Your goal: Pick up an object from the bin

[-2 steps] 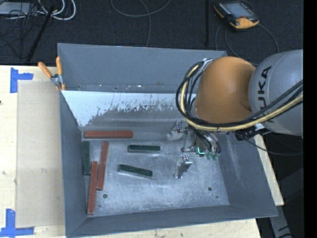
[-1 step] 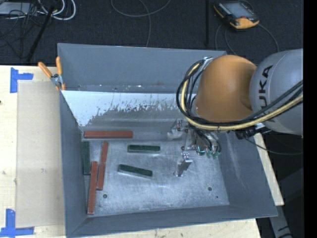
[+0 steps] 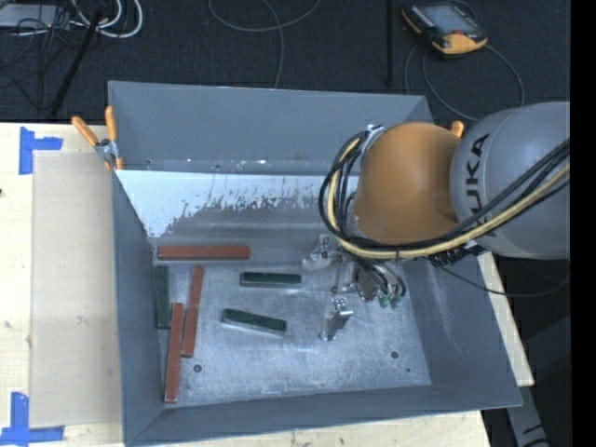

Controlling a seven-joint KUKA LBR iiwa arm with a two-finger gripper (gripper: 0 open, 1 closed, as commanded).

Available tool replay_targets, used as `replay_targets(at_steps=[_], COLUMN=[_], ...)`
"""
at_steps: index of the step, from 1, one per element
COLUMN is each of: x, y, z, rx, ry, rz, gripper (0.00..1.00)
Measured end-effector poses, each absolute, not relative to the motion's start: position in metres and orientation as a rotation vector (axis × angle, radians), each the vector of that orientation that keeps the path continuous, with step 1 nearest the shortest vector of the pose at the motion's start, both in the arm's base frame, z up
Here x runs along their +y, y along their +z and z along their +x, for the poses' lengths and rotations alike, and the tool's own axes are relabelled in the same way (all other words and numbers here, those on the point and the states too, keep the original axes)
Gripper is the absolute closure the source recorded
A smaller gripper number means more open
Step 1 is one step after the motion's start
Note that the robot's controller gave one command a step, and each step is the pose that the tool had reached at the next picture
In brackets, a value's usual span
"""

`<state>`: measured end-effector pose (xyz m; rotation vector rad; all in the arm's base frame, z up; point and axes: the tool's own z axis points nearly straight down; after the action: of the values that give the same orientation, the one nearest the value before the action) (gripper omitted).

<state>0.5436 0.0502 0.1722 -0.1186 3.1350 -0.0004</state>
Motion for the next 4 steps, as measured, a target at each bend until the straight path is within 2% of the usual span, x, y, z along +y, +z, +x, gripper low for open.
replay_targets(at_steps=[1,2,3,4], x=[0.117,0.117,0.118,0.118], y=[0.075,0.075,0.182,0.182], z=[0.524,0.524,0.532,0.532], rx=[3.107,3.107,3.11,3.11], ry=[0.003,0.004,0.001,0.001], rz=[-0.4,-0.399,-0.449,-0.448], gripper=[1.0,1.0,1.0,1.0])
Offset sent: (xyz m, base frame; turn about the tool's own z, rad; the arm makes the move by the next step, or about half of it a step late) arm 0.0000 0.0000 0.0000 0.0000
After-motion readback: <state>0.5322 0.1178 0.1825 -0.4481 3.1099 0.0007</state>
